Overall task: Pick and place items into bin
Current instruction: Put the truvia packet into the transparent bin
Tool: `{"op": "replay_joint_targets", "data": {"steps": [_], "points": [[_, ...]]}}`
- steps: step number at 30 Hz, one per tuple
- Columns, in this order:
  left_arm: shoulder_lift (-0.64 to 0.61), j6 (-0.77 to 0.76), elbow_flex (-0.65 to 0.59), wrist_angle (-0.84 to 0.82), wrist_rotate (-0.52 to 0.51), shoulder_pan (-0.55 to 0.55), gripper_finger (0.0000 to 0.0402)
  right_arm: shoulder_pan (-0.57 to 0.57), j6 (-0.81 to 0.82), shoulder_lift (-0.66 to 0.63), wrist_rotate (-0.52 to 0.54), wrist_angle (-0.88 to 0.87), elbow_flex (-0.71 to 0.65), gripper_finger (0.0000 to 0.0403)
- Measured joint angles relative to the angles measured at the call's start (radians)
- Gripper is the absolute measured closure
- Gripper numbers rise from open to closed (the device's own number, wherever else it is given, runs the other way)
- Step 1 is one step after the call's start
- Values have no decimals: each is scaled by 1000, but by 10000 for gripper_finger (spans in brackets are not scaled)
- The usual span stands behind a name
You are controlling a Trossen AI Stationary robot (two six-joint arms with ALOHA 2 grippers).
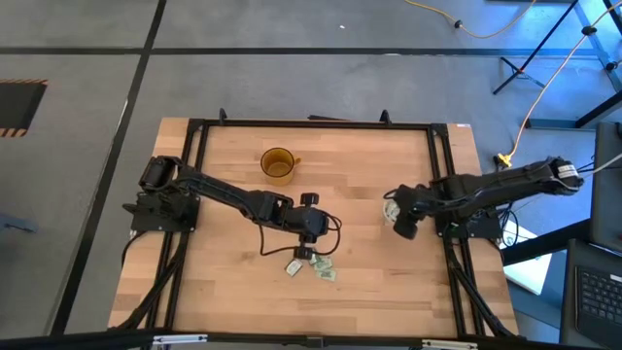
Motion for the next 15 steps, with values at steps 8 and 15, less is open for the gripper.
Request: {"op": "replay_joint_targets", "data": {"steps": [8,15], "points": [[0,0,0,0,1,0,302,-85,-3,0,-22,67,-104,385],[0,0,0,0,1,0,302,-96,-28,0,-22,74,-110,368]]}}
